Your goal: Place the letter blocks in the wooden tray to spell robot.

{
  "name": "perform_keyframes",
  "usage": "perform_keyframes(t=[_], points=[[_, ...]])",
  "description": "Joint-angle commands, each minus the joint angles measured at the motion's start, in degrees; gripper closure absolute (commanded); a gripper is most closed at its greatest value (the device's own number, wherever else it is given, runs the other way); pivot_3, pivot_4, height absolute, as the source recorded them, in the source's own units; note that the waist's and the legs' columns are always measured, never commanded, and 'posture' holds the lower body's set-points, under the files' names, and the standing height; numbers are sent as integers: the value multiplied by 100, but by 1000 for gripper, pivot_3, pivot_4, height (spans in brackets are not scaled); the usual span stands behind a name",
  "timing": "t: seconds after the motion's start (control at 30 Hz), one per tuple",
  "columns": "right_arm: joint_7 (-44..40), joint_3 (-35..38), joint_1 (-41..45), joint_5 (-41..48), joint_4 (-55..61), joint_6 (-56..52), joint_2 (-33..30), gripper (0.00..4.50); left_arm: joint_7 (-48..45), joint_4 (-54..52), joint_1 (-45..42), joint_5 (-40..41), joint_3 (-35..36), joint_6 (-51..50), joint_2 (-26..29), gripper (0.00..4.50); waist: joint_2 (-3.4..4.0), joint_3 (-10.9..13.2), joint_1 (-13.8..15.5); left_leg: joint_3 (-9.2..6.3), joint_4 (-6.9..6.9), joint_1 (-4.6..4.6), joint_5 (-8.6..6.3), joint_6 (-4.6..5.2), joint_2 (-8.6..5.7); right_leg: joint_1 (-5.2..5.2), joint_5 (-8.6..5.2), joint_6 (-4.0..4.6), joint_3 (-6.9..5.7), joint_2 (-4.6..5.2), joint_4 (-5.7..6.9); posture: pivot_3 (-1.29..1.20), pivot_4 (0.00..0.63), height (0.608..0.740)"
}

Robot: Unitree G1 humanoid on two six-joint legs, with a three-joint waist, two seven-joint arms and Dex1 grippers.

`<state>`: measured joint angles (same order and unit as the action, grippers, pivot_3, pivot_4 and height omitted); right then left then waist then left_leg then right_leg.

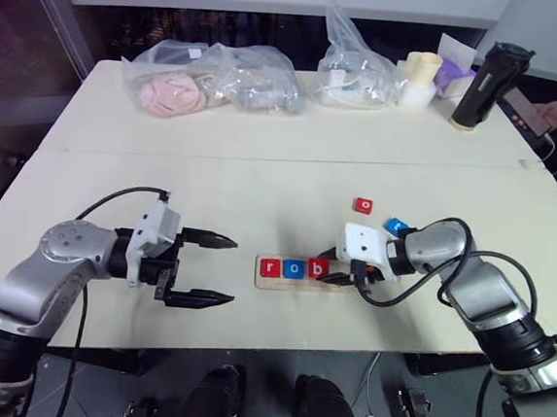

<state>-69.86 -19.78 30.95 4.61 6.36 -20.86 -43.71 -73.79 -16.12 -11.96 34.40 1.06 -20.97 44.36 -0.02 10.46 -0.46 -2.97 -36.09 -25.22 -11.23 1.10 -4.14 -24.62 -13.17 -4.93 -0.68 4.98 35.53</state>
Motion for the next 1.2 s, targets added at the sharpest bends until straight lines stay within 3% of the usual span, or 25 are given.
perform_keyframes(t=[0.03, 0.37, 0.57, 0.6, 0.87, 1.03, 1.2], points=[[29, 20, 52, -28, 25, 56, 79, 3348, 57, -221, 6, 110, 166, 8, 36, 0, 0, 0, 1, 0, -1, 0, 0, 0, 0, 0, 0, 0, 0, 0, 1, 0, 150, 738], [26, -37, 114, -156, -196, 137, 201, 3348, 163, -244, 8, 101, 136, 22, 8, 0, 0, 0, -1, 0, -2, 0, 0, 0, 0, 0, 1, -1, 0, -1, 2, 0, 150, 738], [13, -19, 136, -168, -143, 95, 268, 279, 188, -227, 6, 101, 134, 26, 4, 0, 0, 0, 3, 0, -3, 0, 1, 0, 0, 0, 1, -1, 0, -2, 3, 0, 150, 738], [19, -15, 144, -163, -108, 78, 284, 60, 200, -217, -1, 95, 130, 27, -5, 0, 0, 0, 2, 0, -3, 0, 1, 0, 0, 1, 1, -1, 0, -2, 3, 0, 150, 738], [284, 440, 426, -14, -62, -206, 303, 60, 226, -192, -28, 90, 107, 29, -40, 0, 0, 0, 0, 0, -5, 1, 1, -1, 0, 0, 1, -1, 0, -2, 8, 0, 150, 738], [1871, 960, 940, -468, -718, -933, 705, 60, 283, -182, -59, 40, 63, 68, -111, 0, -2, -1, -3, 1, -6, 3, 3, -5, -1, -5, 1, 0, 3, -2, 22, 0, 150, 738], [3814, 1568, 1247, -802, -759, -2921, 1712, 60, 287, -153, -69, -56, -3, 153, -159, 0, -2, -2, -17, 5, -1, 2, 10, -13, -4, -27, 1, 3, 12, 0, 58, 0, 150, 738]])
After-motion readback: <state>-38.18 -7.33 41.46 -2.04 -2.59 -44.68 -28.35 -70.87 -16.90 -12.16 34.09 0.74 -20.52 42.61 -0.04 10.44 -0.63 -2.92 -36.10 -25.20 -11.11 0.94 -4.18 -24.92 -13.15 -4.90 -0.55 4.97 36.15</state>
